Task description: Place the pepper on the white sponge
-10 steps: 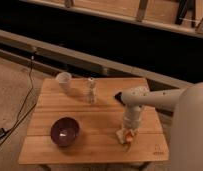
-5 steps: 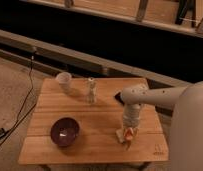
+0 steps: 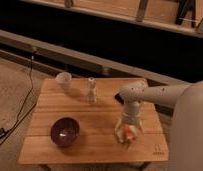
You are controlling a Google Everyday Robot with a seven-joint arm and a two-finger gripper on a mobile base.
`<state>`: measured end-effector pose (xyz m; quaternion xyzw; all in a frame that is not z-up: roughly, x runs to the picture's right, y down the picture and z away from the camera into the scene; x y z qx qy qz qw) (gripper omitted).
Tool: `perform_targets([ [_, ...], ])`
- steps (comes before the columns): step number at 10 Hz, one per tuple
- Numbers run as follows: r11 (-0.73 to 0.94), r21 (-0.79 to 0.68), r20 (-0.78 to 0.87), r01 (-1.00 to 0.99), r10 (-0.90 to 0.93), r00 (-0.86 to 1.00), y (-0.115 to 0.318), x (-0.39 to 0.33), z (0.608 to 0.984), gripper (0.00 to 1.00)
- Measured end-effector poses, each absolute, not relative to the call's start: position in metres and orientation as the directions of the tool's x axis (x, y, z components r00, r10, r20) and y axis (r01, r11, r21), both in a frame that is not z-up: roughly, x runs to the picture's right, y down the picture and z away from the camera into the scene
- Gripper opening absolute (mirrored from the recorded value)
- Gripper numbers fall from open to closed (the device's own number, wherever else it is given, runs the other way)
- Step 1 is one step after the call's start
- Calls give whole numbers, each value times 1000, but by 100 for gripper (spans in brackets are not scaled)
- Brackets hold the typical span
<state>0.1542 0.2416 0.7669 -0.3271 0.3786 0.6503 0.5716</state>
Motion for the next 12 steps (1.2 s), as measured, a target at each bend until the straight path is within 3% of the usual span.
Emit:
perform_targets([
  [4, -37, 109, -836, -993, 538, -112, 213, 143, 753, 80],
  [9, 111, -76, -757, -991, 641, 130, 146, 75, 743, 80],
  [12, 114, -74, -755, -991, 643, 130, 146, 77, 744, 80],
])
